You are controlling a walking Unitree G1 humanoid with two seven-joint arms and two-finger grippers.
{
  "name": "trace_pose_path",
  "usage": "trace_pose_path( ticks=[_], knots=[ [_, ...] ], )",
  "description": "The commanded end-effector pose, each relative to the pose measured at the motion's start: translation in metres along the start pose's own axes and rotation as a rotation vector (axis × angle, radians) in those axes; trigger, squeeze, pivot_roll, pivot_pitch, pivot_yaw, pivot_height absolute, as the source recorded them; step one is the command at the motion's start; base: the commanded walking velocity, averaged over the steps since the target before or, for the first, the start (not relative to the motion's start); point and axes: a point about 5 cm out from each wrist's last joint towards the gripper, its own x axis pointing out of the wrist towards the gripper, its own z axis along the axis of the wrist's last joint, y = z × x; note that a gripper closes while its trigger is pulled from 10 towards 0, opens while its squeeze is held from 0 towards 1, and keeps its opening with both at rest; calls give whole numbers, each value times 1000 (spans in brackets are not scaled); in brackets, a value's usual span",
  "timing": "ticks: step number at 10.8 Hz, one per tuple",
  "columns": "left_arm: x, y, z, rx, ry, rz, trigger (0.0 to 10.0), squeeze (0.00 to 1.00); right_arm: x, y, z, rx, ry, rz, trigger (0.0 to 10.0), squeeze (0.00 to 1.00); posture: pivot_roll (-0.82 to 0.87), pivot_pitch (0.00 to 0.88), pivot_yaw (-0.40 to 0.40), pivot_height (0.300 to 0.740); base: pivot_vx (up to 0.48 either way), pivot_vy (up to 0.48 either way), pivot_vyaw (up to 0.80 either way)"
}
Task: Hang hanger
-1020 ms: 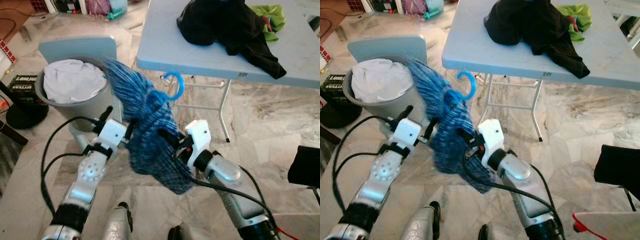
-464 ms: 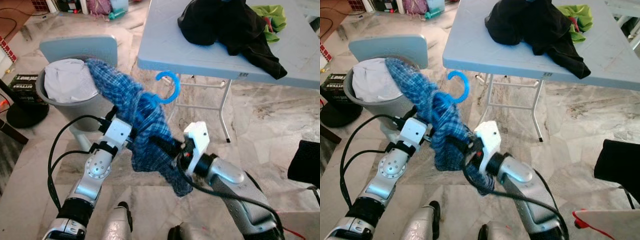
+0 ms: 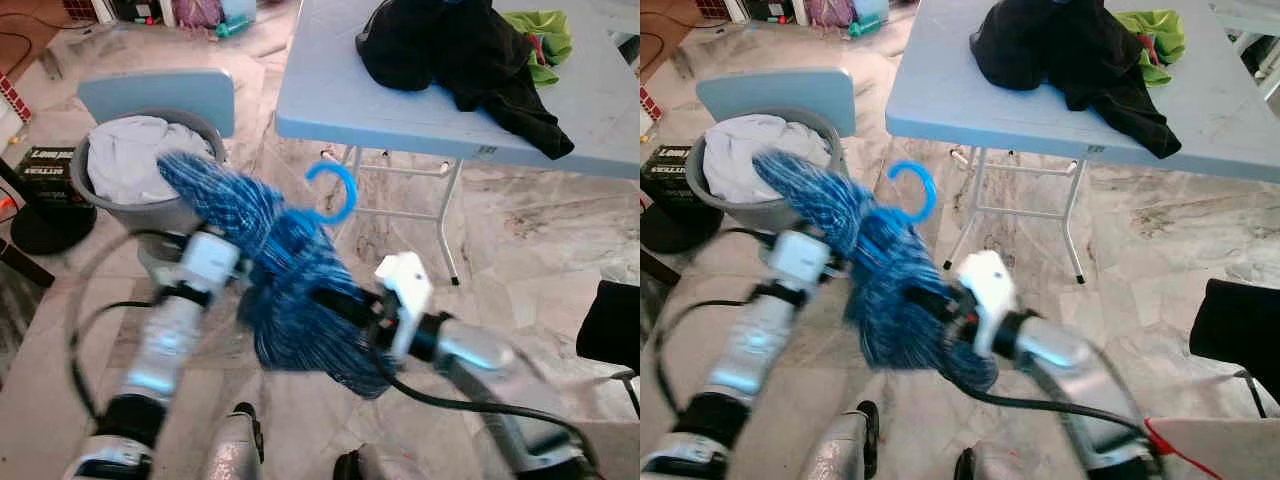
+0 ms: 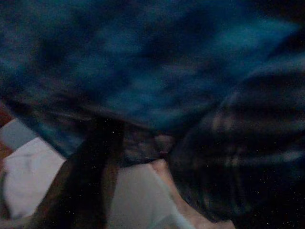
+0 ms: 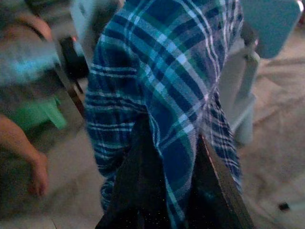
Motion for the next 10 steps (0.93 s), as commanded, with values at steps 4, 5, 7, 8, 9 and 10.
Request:
trace_pose_path(
  ticks=[4, 5, 7, 8, 9, 10],
  knots=[
    [-15, 36, -6, 20, 12, 105, 0, 0, -24, -17, -18, -99, 116, -7, 10000, 0, 54, 175, -85, 740, 0, 0, 0],
    [-17, 42, -5, 27, 9, 119, 0, 0, -36, -22, -25, -140, 167, 5, 10000, 0, 56, 176, -86, 740, 0, 0, 0],
    [-23, 58, -5, 7, 10, 187, 0, 0, -61, -35, -31, -169, 246, 30, 10000, 0, 52, 177, -85, 740, 0, 0, 0],
    [-25, 69, -6, -8, 24, 239, 0, 0, -73, -38, -32, -190, 279, 85, 10000, 0, 49, 177, -85, 740, 0, 0, 0],
    [-27, 75, -10, -17, 46, 265, 0, 0, -80, -36, -29, -170, 273, 131, 10000, 0, 49, 174, -86, 740, 0, 0, 0],
    [-28, 81, -13, -36, 71, 294, 0, 0, -86, -35, -20, -142, 242, 173, 10000, 0, 40, 172, -84, 740, 0, 0, 0]
  ],
)
